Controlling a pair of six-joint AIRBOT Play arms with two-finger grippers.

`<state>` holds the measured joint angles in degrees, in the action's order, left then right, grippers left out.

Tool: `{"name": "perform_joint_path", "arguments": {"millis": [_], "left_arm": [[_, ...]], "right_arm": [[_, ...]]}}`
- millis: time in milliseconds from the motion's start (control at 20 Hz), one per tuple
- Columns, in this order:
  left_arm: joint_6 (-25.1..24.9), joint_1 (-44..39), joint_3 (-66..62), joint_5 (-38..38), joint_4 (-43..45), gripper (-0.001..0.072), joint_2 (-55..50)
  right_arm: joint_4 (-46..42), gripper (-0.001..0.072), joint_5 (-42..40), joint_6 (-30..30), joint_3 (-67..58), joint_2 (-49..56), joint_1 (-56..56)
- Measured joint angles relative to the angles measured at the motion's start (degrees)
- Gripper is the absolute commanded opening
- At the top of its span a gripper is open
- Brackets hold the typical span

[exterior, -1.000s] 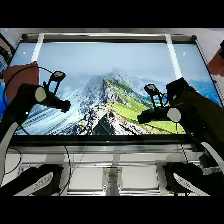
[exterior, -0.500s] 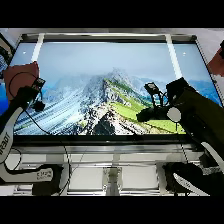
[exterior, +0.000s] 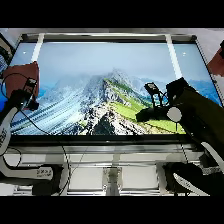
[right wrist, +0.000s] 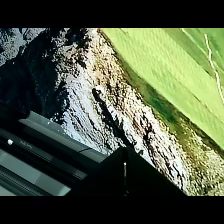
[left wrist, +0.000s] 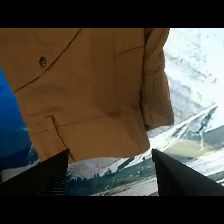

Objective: Fold the clothes and pants, and hang the long-sleeved shirts on hangers.

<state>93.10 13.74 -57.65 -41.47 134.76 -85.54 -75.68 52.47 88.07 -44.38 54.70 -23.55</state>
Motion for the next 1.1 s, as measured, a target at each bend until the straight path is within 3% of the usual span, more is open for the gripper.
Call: {"name": "perform_joint_path", "arguments": {"millis": [450,800,1000,1100], "left_arm": [[0.2,0.3,-0.1,0.6,0.8,0.0585,-4.1],[0.9,1.1,-0.1,1.4,0.4,0.0463,-4.7],[2.2,1.6,-0.1,2.7,0.4,0.0451,-5.0],[2.6,1.9,-0.1,3.2,0.3,0.028,-5.3]], "right_arm": [[1.2,0.0008,0.0,0.0,0.0,0.0,0.0],[1.5,0.0008,0.0,0.0,0.0,0.0,0.0],[1.6,0.0008,0.0,0.0,0.0,0.0,0.0],[1.7,0.0007,0.0,0.0,0.0,0.0,0.0]]}}
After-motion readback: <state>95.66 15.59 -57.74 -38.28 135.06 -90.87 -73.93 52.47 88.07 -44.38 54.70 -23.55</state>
